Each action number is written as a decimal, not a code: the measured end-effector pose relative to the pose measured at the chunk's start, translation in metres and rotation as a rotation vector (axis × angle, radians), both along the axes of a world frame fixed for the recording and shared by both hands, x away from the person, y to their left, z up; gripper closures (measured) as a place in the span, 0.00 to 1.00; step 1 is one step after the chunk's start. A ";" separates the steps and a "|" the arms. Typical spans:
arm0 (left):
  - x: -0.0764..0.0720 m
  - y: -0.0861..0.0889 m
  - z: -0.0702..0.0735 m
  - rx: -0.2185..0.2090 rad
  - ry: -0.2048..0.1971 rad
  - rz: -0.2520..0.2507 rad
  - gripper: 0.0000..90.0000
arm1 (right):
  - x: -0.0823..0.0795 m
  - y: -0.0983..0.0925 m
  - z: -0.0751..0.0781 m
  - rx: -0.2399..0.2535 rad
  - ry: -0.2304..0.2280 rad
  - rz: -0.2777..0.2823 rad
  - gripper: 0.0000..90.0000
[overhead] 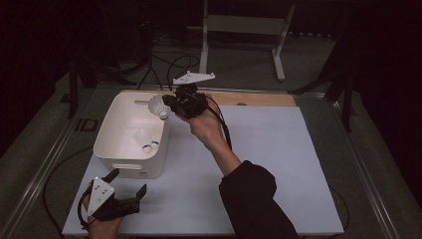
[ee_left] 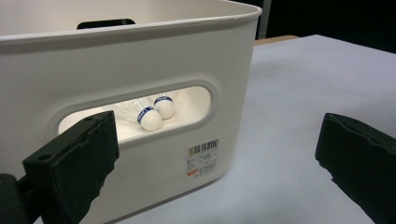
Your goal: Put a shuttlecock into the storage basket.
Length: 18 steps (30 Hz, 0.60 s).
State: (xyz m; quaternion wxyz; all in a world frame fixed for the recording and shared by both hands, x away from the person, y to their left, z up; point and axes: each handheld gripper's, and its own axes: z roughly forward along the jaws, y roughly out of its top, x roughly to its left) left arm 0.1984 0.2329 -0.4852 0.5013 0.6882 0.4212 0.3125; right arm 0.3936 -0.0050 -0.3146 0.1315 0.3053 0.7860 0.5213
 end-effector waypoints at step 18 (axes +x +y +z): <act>0.000 0.000 0.000 -0.004 0.000 0.002 0.00 | -0.005 0.013 0.000 0.002 0.001 0.034 0.99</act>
